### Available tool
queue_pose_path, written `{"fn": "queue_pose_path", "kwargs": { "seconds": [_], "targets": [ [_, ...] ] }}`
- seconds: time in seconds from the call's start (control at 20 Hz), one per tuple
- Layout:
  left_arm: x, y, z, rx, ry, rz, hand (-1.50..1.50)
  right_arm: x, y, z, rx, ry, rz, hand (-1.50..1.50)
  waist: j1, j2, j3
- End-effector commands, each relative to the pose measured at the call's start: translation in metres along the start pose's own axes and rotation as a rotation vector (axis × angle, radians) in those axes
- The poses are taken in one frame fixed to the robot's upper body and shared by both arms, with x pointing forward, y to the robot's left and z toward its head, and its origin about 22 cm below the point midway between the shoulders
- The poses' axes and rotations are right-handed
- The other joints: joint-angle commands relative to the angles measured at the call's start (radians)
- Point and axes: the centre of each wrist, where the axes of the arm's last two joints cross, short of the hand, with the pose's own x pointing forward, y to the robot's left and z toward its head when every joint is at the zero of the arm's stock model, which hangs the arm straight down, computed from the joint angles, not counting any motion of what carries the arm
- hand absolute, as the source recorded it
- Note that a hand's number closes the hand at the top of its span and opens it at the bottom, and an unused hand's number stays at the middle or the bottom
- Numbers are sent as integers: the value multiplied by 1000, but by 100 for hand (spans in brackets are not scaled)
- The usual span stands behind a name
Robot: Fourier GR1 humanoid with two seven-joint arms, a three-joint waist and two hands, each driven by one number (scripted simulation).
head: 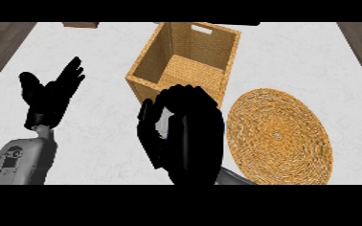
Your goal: Pick the can from the placemat and place it in the basket
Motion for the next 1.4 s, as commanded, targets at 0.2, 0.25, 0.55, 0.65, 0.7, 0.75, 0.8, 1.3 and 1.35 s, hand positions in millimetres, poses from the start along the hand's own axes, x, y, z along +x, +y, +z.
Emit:
{"fn": "queue_pose_path", "kwargs": {
  "seconds": [0.2,0.25,0.55,0.65,0.7,0.75,0.8,1.3,1.35],
  "targets": [
    [10,-9,-8,-21,-18,-5,0,39,-6,-57,-117,232,87,150,23,10,3],
    [7,-12,-7,-25,-9,9,0,43,-7,-63,-119,250,109,150,22,9,4],
    [13,-5,-10,-14,-13,0,0,65,2,-91,-126,271,163,150,17,16,6],
    [2,-14,-10,-17,-7,0,0,68,2,-99,-126,285,117,150,17,22,6],
    [10,-3,-6,-10,-16,1,0,59,9,-94,-109,296,96,150,27,18,7],
    [10,-14,-7,-38,-42,0,0,63,12,-101,-116,296,129,150,30,21,7],
    [5,-18,-6,-13,-10,18,0,55,18,-92,-118,288,111,150,19,18,8],
    [2,0,-6,4,-11,-5,0,13,37,-115,-207,420,116,-150,0,25,8],
    [0,-3,-2,7,-14,12,0,22,29,-120,-192,414,106,-150,-5,19,9]
  ]
}}
